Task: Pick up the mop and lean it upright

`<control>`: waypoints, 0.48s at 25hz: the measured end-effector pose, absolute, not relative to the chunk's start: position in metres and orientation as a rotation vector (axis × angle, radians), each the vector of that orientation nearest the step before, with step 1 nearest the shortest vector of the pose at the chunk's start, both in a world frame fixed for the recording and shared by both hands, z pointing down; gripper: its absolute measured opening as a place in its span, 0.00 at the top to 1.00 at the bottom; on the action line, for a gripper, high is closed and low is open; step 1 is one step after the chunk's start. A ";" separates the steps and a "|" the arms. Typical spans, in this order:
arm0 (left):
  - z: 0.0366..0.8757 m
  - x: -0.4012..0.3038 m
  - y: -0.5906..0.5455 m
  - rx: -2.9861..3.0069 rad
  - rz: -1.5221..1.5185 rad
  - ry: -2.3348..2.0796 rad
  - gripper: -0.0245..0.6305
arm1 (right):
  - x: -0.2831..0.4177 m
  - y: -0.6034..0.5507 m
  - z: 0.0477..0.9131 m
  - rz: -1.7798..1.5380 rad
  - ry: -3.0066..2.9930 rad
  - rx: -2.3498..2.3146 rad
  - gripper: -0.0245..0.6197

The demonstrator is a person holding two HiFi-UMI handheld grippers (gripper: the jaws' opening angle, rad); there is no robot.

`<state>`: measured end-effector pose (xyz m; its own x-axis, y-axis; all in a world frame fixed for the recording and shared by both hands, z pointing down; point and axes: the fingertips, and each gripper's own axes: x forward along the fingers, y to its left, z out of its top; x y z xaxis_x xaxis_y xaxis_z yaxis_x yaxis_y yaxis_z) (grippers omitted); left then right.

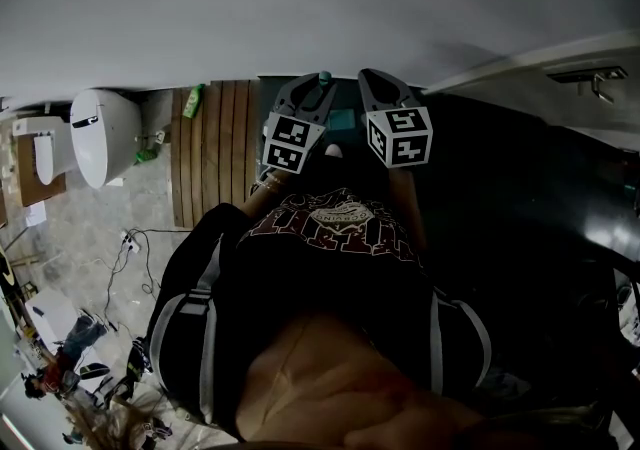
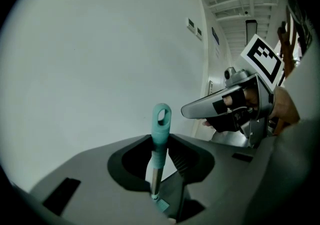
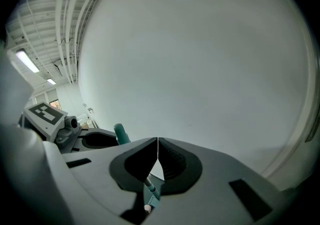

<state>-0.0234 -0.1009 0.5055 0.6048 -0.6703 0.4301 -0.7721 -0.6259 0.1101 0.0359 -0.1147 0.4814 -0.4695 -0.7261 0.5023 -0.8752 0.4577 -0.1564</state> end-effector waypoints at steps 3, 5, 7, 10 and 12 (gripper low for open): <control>0.505 -0.024 -0.101 2.546 0.507 -1.178 0.74 | 0.037 -0.115 0.482 0.566 -2.344 1.354 0.93; 0.505 -0.024 -0.101 2.547 0.504 -1.179 0.74 | 0.037 -0.115 0.482 0.566 -2.342 1.354 0.93; 0.505 -0.024 -0.102 2.547 0.502 -1.179 0.74 | 0.036 -0.116 0.482 0.566 -2.342 1.350 0.93; 0.506 -0.025 -0.103 2.547 0.502 -1.178 0.74 | 0.034 -0.116 0.484 0.565 -2.344 1.343 0.93; 0.507 -0.024 -0.102 2.546 0.503 -1.179 0.74 | 0.035 -0.115 0.485 0.566 -2.345 1.341 0.93</control>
